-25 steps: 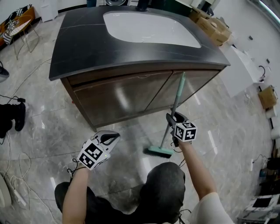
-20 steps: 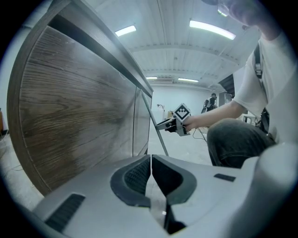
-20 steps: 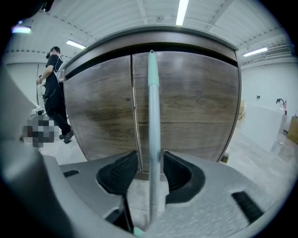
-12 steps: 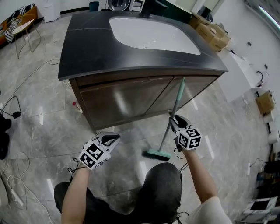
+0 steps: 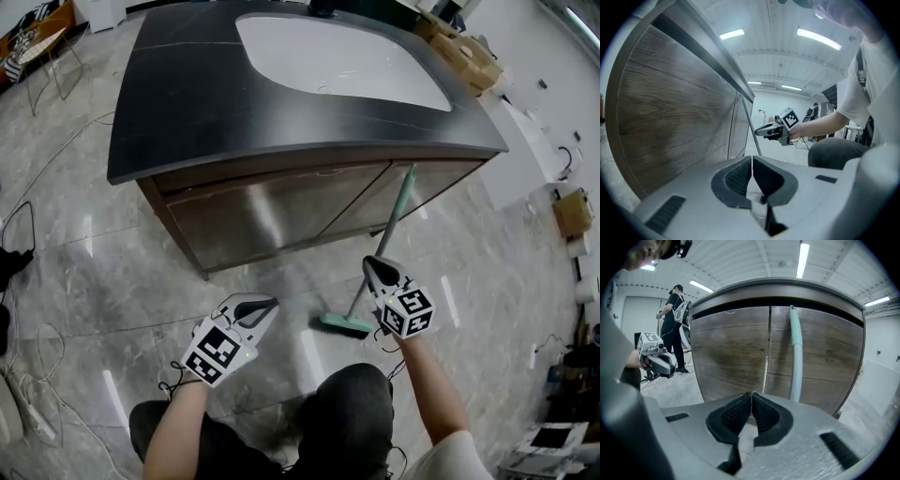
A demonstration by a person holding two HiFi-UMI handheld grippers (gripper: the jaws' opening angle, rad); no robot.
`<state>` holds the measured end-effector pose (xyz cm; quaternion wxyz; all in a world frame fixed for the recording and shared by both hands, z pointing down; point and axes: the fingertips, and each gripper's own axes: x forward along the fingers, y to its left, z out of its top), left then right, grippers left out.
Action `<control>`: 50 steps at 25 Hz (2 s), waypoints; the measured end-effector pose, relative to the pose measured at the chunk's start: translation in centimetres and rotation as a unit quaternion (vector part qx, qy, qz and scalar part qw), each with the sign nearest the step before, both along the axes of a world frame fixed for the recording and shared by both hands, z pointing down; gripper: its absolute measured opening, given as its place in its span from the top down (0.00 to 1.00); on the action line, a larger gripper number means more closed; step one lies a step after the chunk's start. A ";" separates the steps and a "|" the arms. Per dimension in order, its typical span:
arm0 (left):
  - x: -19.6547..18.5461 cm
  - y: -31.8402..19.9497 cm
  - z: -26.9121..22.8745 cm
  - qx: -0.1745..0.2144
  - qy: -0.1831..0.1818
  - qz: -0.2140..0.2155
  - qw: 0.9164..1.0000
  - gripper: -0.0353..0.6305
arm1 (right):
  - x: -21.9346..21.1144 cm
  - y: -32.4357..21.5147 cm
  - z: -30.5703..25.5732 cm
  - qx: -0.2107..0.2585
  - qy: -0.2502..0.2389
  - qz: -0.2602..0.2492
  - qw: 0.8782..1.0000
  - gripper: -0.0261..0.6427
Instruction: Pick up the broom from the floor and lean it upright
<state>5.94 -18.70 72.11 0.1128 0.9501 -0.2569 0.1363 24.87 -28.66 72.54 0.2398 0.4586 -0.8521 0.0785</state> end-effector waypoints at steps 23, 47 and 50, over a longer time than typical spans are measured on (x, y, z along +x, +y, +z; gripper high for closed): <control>-1.1 6.7 -22.5 -0.129 0.044 -0.148 0.980 0.93 | -1.4 9.8 -25.3 -0.125 -0.021 -0.060 0.990 0.96; -0.9 19.0 -56.7 -0.128 0.015 -0.021 0.992 0.93 | -2.1 25.6 -59.1 -0.090 -0.063 0.047 0.993 0.96; -2.2 20.7 -59.0 -0.112 0.021 0.003 0.994 0.93 | -3.6 28.7 -60.8 -0.082 -0.060 0.075 0.992 0.96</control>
